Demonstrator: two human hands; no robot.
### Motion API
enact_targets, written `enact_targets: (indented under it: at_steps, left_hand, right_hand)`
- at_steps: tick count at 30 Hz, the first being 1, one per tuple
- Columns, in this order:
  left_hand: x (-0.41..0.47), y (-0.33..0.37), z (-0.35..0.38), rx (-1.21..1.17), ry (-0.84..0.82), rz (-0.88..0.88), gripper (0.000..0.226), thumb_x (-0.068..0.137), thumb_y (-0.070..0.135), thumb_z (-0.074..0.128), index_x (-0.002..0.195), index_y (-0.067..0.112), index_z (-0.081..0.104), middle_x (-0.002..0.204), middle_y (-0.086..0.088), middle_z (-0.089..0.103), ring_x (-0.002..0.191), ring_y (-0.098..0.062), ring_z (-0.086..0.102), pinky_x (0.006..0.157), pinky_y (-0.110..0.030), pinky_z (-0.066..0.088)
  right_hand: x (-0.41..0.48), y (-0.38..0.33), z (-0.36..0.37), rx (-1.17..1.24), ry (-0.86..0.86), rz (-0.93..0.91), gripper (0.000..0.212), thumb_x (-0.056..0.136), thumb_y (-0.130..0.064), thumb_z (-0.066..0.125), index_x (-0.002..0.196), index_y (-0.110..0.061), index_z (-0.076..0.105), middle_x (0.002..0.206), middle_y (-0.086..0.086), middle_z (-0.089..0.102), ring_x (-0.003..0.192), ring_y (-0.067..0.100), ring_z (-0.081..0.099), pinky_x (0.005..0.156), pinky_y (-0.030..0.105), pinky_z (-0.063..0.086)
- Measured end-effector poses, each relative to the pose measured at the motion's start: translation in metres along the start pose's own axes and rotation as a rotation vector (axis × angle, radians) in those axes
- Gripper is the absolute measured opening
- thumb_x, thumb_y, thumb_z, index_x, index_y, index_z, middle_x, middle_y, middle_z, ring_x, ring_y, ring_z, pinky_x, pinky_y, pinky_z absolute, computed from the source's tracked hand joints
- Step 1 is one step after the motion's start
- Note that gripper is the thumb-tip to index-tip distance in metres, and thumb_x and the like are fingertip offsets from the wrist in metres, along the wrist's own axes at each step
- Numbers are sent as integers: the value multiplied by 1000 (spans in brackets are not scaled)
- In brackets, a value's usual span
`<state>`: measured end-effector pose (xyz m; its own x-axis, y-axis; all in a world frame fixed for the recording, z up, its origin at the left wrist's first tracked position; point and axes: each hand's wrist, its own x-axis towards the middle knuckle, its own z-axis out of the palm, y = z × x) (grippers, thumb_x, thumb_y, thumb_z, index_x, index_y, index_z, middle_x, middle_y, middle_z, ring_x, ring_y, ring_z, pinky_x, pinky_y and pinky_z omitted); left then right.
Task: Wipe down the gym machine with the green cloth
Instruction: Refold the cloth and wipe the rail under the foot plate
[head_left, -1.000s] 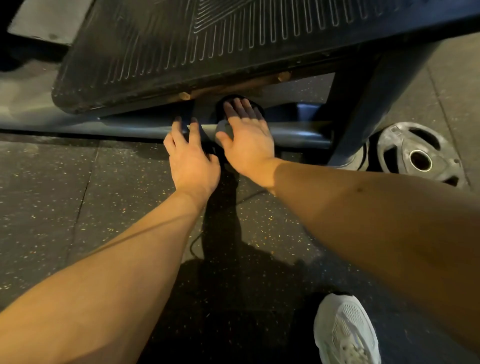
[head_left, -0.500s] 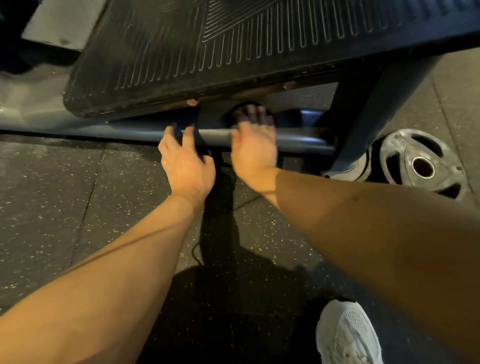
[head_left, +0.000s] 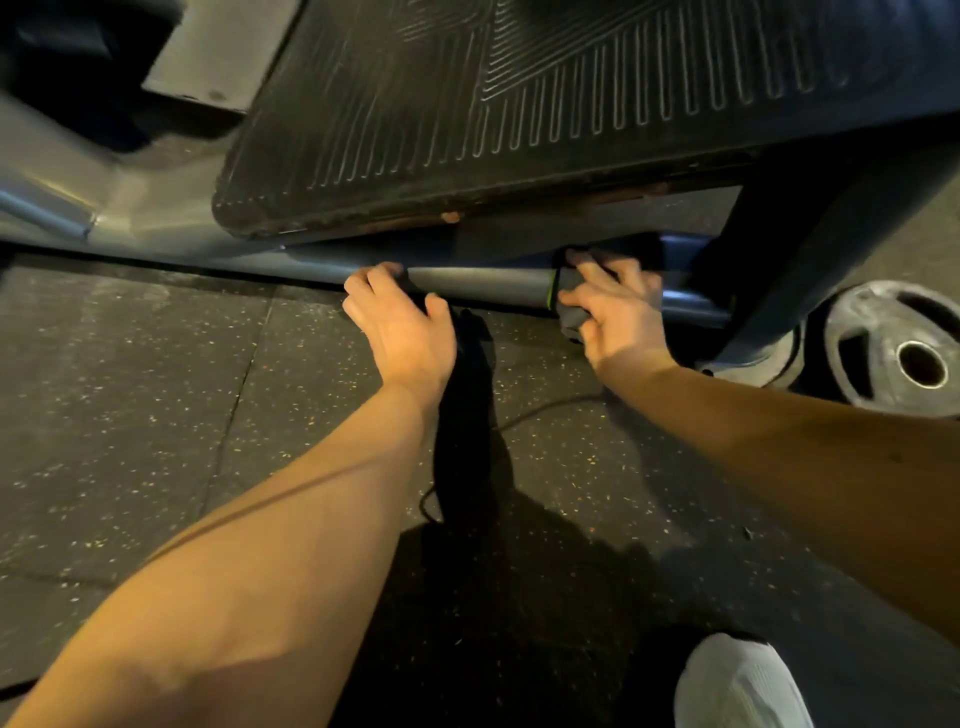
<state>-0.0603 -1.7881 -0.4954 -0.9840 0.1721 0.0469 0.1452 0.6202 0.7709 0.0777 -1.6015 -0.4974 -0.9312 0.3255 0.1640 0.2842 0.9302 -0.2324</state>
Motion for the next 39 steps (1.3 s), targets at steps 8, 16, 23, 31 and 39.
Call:
enact_targets:
  at_steps: [8, 16, 23, 31, 39]
  left_hand:
    - [17, -28, -18, -158, -77, -16, 28, 96, 14, 63, 122, 11, 55, 125, 1, 44, 120, -22, 48, 107, -33, 41]
    - [-2, -20, -39, -763, -549, -395, 18, 107, 21, 51, 114, 18, 67, 98, -1, 76, 94, -22, 71, 91, -42, 58]
    - [-13, -7, -49, -770, -452, -449, 12, 99, 19, 65, 107, 14, 72, 109, -14, 75, 105, -28, 72, 90, -42, 61]
    - [14, -13, -55, -531, 174, -360, 10, 97, 13, 66, 97, 12, 56, 86, 4, 57, 74, -5, 53, 69, -13, 45]
    - [24, -1, -2, -208, 227, -234, 22, 96, 8, 63, 116, -1, 62, 135, -14, 42, 117, -31, 44, 91, -15, 27]
  right_hand:
    - [56, -78, 25, 51, -86, -256, 27, 89, -18, 53, 106, -19, 73, 152, 10, 51, 144, 36, 41, 91, 28, 20]
    - [48, -112, 7, 341, -65, -70, 37, 95, -10, 63, 129, -20, 70, 139, 0, 63, 126, 22, 47, 105, 38, 29]
    - [32, -124, -14, 656, -227, 85, 47, 102, -5, 52, 146, -19, 54, 151, -3, 52, 143, 9, 41, 120, 24, 26]
    - [-2, -77, -12, 159, -58, 188, 55, 100, -20, 53, 153, -22, 42, 163, 10, 33, 150, 35, 21, 119, 58, 23]
    - [-33, -23, -9, -208, -141, 417, 73, 100, -41, 46, 163, -32, 8, 170, 9, 4, 154, 36, 4, 118, 60, 19]
